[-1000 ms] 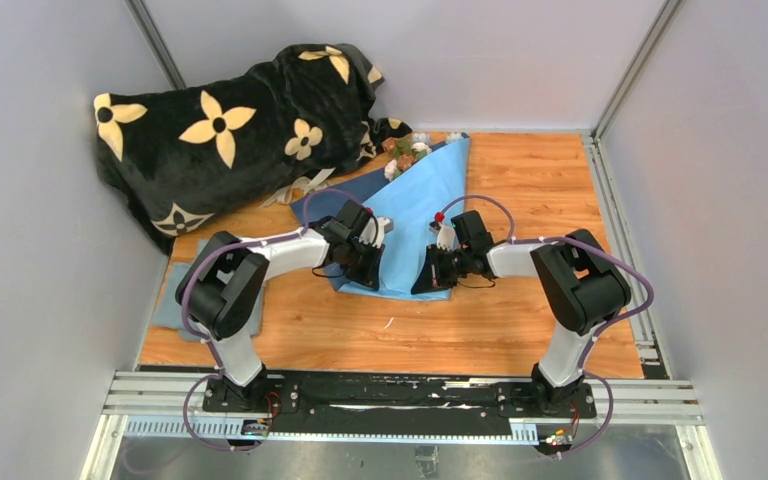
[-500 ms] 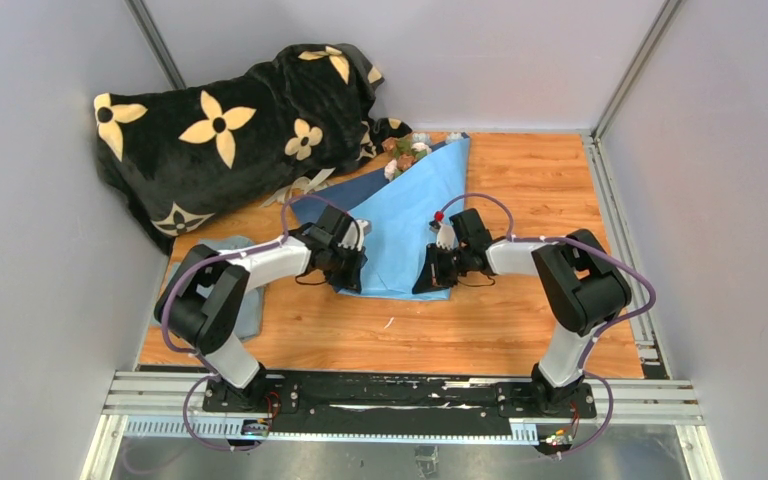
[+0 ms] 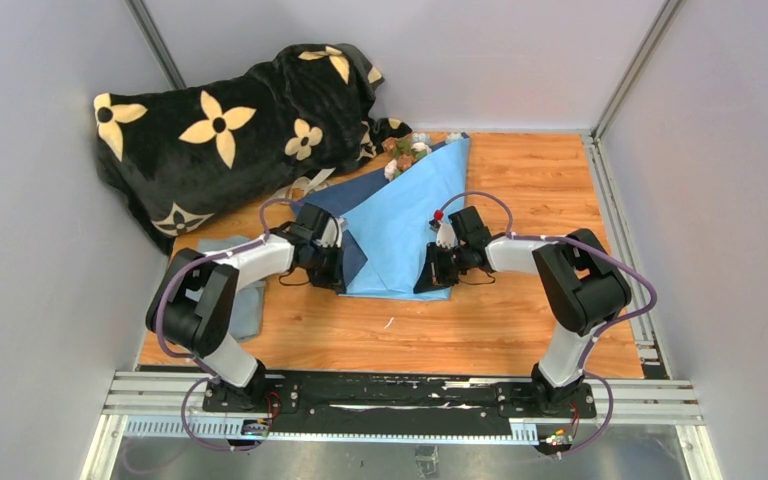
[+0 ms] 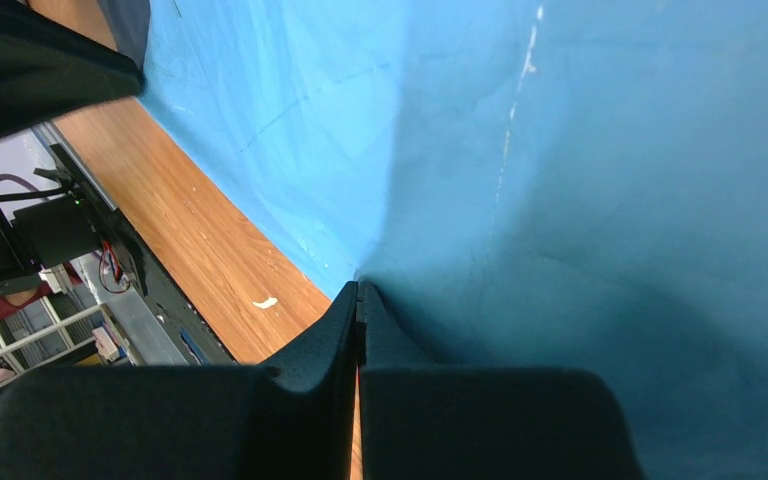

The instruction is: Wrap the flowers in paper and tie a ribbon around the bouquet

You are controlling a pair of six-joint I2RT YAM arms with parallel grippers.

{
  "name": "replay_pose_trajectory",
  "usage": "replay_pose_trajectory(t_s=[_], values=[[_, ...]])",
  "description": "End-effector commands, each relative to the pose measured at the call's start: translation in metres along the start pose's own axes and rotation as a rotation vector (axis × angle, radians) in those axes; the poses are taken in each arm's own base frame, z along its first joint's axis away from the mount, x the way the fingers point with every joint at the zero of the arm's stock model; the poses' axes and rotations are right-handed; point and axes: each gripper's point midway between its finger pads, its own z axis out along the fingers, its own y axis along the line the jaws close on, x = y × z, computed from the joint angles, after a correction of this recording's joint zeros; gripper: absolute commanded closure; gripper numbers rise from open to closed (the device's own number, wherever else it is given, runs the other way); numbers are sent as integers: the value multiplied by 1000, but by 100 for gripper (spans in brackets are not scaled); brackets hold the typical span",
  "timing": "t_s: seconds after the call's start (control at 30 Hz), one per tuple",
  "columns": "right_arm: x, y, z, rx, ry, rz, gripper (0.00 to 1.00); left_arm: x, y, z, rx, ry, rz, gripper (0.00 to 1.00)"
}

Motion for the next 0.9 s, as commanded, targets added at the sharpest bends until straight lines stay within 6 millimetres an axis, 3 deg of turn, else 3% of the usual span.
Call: replay_pose_trajectory(t_s=[0.0,0.1,0.23,0.33,0.43,0.57,0.7,0.77,0.87], values=[[38,-73,1,301,97,41,100,16,65,-15,-240,97,-103,100],[37,-72,2,295,99,39,100,-37,71,-45,-184,-56,-177,100],[35,-70,4,286,98,31,100,-90,84,-75,-121,-286,-314,47],[32,-69,5,279,96,26,100,-111,100,-67,-129,-371,-358,22],[30,-67,6,273,93,21,100,-120,105,-41,-95,-343,-394,13],[29,-67,4,277,91,11,100,-129,112,-7,-52,-265,-415,13],[32,-69,3,280,92,12,100,-137,119,2,-67,-272,-407,23],[33,-69,3,279,90,12,100,-141,118,1,-57,-292,-397,41],[34,-69,3,278,87,13,100,-144,108,-4,-13,-304,-375,79]])
